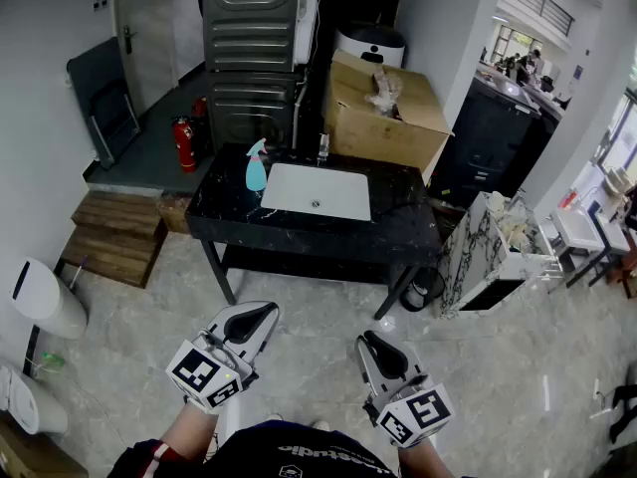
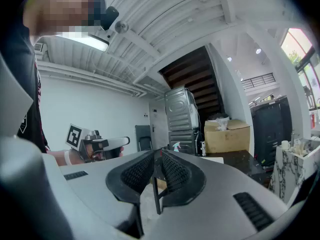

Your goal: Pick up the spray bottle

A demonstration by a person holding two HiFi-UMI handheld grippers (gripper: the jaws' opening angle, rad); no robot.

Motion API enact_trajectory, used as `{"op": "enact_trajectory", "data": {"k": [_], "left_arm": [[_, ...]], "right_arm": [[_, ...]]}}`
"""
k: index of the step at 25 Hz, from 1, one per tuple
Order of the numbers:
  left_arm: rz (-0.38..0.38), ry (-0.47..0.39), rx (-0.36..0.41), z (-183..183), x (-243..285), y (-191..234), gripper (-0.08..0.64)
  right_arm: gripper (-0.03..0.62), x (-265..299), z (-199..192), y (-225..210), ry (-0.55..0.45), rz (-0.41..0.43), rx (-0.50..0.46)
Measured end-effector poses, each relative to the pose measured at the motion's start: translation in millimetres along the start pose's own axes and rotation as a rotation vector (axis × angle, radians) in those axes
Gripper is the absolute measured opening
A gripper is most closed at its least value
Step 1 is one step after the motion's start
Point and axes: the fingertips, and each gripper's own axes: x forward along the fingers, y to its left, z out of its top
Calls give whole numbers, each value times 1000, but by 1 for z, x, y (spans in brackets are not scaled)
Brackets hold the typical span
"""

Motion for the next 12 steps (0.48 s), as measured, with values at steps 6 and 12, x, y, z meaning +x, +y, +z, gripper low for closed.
{"op": "enact_trajectory", "data": {"k": [6, 12], "left_arm": [[-6, -3, 0, 1, 1, 2, 15], [-10, 1, -5, -1, -1, 4, 15]], "right_arm": [[63, 4, -2, 5, 3, 6, -3], [63, 6, -1, 6, 4, 3, -9]]}}
